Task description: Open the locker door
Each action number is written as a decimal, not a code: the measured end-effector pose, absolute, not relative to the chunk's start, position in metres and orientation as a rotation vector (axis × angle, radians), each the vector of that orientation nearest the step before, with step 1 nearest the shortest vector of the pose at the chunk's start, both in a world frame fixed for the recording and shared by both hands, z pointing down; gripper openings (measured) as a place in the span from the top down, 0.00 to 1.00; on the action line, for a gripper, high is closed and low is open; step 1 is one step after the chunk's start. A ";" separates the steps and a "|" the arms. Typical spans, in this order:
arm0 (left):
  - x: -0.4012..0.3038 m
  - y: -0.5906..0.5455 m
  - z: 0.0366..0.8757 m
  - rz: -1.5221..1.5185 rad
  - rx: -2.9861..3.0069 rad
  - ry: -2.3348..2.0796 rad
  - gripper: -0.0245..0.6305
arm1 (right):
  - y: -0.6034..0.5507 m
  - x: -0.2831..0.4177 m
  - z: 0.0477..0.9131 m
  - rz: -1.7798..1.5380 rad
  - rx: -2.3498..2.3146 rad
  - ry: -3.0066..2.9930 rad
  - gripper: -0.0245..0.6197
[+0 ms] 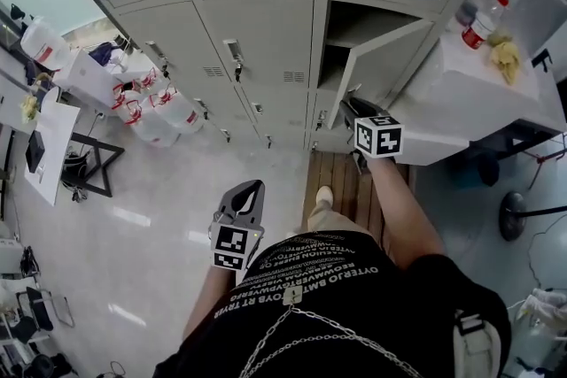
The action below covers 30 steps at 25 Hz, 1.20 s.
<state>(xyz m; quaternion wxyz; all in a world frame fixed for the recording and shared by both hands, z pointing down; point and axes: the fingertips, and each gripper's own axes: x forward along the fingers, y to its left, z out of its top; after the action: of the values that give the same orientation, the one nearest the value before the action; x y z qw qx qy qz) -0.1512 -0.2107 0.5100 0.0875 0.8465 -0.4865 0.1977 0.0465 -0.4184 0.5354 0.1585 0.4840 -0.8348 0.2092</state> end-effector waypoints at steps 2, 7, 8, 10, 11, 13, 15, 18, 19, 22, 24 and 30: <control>-0.148 -0.207 0.505 0.567 2.545 -1.437 0.96 | -0.409 0.053 0.535 0.605 1.386 -2.382 0.80; -0.133 -0.196 0.492 0.543 2.630 -1.389 0.96 | -0.382 0.078 0.537 0.618 1.442 -2.353 0.76; -0.130 -0.193 0.490 0.536 2.644 -1.376 0.96 | -0.376 0.083 0.537 0.619 1.456 -2.344 0.75; -0.125 -0.187 0.489 0.528 2.668 -1.351 0.96 | -0.365 0.095 0.537 0.615 1.491 -2.326 0.74; -0.122 -0.184 0.490 0.527 2.677 -1.337 0.96 | -0.359 0.101 0.537 0.614 1.510 -2.318 0.75; -0.118 -0.178 0.491 0.527 2.690 -1.311 0.96 | -0.349 0.114 0.538 0.620 1.547 -2.303 0.75; -0.115 -0.171 0.492 0.525 2.701 -1.290 0.96 | -0.339 0.127 0.539 0.629 1.578 -2.290 0.75; -0.111 -0.161 0.491 0.517 2.714 -1.268 0.96 | -0.328 0.145 0.539 0.649 1.619 -2.266 0.74; -0.110 -0.158 0.491 0.514 2.718 -1.261 0.96 | -0.325 0.151 0.539 0.656 1.635 -2.257 0.74; -0.107 -0.150 0.493 0.510 2.730 -1.241 0.96 | -0.316 0.169 0.539 0.664 1.683 -2.222 0.75; -0.103 -0.147 0.494 0.508 2.737 -1.228 0.96 | -0.311 0.178 0.539 0.654 1.701 -2.196 0.78; -0.087 -0.144 0.488 0.485 2.743 -1.208 0.96 | -0.287 0.190 0.522 0.596 1.696 -2.245 0.96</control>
<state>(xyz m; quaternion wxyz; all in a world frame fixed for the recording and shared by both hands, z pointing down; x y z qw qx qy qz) -0.0867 -0.1442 0.4878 0.0527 0.9022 -0.3973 0.1596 0.1900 -0.2872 0.5217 0.1323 0.5844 -0.7738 0.2052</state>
